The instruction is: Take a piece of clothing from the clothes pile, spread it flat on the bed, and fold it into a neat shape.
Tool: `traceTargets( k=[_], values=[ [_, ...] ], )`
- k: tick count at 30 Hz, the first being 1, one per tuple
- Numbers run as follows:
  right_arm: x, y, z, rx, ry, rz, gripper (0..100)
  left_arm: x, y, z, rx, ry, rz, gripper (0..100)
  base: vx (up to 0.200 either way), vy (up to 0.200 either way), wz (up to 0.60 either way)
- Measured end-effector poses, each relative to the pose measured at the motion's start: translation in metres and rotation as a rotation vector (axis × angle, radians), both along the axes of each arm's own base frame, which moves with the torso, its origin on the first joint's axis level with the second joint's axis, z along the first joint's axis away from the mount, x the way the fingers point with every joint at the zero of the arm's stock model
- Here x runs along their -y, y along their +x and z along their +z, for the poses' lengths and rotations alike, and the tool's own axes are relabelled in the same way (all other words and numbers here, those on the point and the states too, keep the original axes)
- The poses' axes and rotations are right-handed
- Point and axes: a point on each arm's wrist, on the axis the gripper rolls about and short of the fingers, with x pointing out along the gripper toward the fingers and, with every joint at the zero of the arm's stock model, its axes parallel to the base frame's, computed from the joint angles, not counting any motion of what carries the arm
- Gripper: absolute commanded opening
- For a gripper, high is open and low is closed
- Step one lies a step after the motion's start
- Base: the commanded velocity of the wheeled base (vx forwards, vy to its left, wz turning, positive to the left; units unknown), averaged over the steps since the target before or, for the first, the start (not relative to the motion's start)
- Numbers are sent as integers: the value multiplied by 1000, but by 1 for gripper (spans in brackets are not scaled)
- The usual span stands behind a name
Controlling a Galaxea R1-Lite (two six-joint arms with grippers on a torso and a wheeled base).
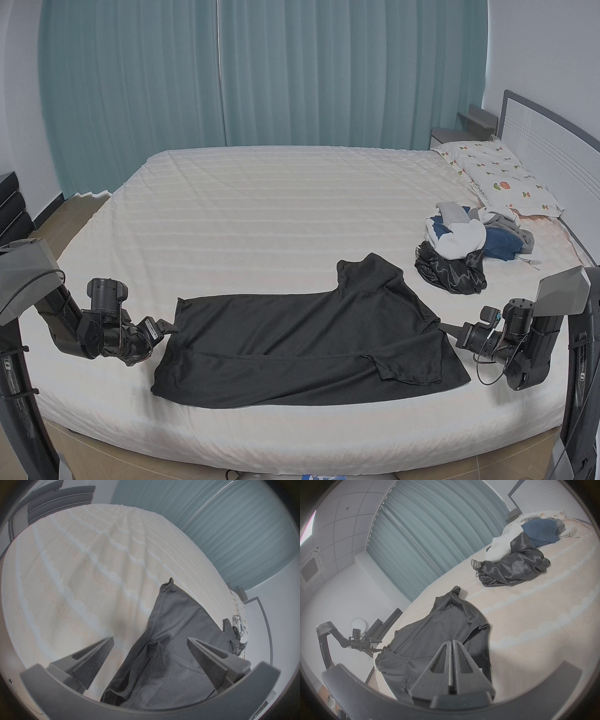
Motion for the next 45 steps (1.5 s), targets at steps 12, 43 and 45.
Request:
traceTargets(
  k=[12, 43, 45],
  values=[
    [1, 0, 0, -54, 90, -21, 100, 0, 0, 0, 1, 0, 0, 100, 0, 0, 0],
    [9, 2, 6, -40, 98, -59, 100, 1, 4, 2, 8, -33, 32, 100, 0, 19, 0],
    [8, 2, 6, -40, 98, -58, 100, 2, 5, 2, 11, -36, 35, 100, 0, 0, 0]
  ],
)
